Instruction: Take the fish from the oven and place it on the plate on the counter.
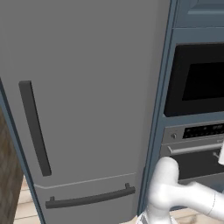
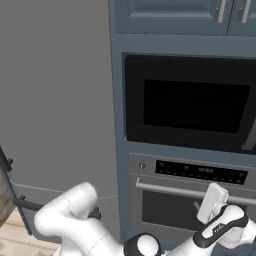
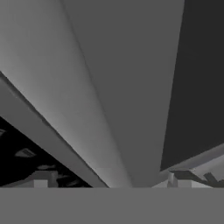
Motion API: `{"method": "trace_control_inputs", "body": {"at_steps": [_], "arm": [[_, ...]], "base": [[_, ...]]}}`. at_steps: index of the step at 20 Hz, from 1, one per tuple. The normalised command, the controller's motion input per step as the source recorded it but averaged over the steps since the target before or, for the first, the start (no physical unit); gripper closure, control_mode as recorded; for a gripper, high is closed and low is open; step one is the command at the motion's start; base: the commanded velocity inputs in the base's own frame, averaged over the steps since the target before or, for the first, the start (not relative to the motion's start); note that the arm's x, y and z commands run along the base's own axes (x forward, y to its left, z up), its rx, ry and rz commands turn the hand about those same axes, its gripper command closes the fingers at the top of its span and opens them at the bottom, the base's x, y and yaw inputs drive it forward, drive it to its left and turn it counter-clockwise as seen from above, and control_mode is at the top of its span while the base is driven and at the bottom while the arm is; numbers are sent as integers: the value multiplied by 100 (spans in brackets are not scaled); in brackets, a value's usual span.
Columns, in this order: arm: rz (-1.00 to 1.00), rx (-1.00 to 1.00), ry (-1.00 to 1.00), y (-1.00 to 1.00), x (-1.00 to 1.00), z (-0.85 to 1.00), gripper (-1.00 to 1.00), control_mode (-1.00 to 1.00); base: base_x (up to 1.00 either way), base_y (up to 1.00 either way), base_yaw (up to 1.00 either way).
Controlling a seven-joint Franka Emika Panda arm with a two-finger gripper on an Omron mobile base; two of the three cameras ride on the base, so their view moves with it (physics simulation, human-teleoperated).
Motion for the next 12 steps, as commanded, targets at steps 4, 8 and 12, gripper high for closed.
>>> {"method": "trace_control_inputs", "body": {"at_steps": [4, 8, 12], "arm": [[-29, -3, -4, 43, 14, 0, -100, -100], [-35, -7, 0, 50, 22, 0, -100, -100], [-34, -7, 0, 41, 13, 0, -100, -100]], "base": [[0, 0, 0], [0, 0, 0], [0, 0, 0]]}}
